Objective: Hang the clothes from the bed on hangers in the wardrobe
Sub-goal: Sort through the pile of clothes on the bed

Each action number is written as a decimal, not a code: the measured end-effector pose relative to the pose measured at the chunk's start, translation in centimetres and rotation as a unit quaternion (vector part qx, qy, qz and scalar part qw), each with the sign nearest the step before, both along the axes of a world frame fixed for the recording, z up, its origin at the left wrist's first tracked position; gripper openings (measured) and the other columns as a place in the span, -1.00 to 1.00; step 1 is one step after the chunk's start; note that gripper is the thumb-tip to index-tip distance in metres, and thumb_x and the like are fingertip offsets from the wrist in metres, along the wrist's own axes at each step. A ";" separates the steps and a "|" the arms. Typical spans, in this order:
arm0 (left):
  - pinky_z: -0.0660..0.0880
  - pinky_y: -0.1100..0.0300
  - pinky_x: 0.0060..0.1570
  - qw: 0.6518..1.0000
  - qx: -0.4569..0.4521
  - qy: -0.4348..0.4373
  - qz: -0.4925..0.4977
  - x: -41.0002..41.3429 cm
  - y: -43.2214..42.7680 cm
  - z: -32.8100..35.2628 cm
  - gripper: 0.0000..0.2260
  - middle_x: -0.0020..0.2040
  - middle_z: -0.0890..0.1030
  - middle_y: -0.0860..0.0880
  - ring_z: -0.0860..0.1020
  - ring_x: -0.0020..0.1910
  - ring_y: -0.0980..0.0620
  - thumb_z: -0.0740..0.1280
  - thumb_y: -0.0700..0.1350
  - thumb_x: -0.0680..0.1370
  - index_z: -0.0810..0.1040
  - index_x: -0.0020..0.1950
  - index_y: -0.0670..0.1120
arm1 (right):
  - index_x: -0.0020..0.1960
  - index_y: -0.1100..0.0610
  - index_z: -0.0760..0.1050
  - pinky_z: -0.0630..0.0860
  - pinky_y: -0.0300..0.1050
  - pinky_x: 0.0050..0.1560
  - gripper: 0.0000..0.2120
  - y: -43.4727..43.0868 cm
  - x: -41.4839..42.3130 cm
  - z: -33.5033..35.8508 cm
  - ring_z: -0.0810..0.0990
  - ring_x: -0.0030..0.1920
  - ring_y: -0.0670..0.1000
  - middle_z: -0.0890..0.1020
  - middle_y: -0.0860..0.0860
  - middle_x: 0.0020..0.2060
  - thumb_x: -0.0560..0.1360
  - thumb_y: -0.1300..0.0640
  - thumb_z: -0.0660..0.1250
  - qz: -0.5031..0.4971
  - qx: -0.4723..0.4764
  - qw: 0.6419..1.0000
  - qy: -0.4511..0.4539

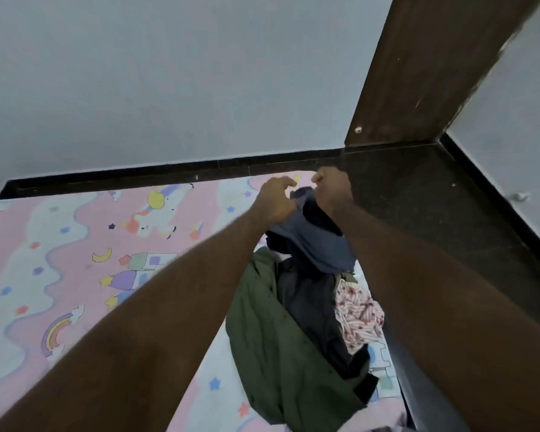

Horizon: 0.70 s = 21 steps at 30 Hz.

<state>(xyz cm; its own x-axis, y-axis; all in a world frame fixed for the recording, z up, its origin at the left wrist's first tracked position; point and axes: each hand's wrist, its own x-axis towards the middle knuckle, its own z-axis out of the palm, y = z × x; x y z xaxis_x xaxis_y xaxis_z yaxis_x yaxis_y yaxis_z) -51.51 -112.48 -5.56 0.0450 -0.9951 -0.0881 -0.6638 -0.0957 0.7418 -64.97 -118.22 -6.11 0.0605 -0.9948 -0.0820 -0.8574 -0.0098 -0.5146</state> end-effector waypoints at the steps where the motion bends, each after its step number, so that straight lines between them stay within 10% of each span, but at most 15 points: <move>1: 0.37 0.17 0.15 0.998 0.018 -0.044 -0.029 0.2 0.6 -1.1 -0.65 0.25 0.51 -0.21 0.48 0.23 -0.15 0.33 -0.22 0.52 0.50 0.31 -0.20 | 0.18 0.23 0.57 0.40 -0.07 0.23 -0.73 0.5 -0.7 -1.0 0.52 0.24 0.19 0.60 0.17 0.18 0.53 0.34 0.24 0.002 0.012 1.000 0.017; 6: 0.40 0.05 0.08 0.976 0.075 -0.174 -0.108 1.2 4.0 -4.2 -0.63 0.17 0.43 -0.28 0.45 0.15 -0.24 0.30 -0.18 0.52 0.43 0.31 -0.24 | -0.10 0.25 0.52 0.44 -0.10 -0.19 -0.88 3.5 -0.3 -3.4 0.50 -0.17 0.16 0.59 0.17 -0.16 0.52 0.30 0.21 0.061 0.052 0.994 0.078; 10: 0.37 0.08 0.04 0.978 0.109 -0.159 -0.083 1.9 7.5 -5.4 -0.66 0.19 0.43 -0.26 0.44 0.15 -0.21 0.26 -0.19 0.56 0.40 0.32 -0.25 | -0.39 0.11 0.20 0.19 -0.13 -0.45 -0.61 7.0 2.3 -4.8 0.28 -0.45 0.00 0.32 0.04 -0.46 0.58 0.25 0.20 0.125 0.062 0.986 0.087; 16: 0.39 0.07 0.15 0.979 0.166 -0.105 0.046 5.1 16.3 -8.5 -0.54 0.25 0.44 -0.24 0.45 0.23 -0.24 0.31 -0.17 0.53 0.35 0.42 -0.20 | -0.02 0.17 0.41 0.43 -0.04 -0.13 -0.90 14.2 6.0 -8.1 0.54 -0.06 0.13 0.53 0.10 -0.11 0.54 0.13 0.25 0.240 0.117 0.961 0.072; 21: 0.31 0.06 0.32 0.955 0.192 -0.075 0.213 7.8 27.4 -9.9 -0.38 0.41 0.36 -0.20 0.36 0.38 -0.17 0.37 -0.05 0.54 0.20 0.52 -0.13 | 0.34 0.13 0.42 0.44 0.01 0.22 -0.57 22.2 9.2 -10.6 0.52 0.23 0.15 0.55 0.11 0.19 0.53 -0.03 0.31 0.306 0.174 0.934 0.053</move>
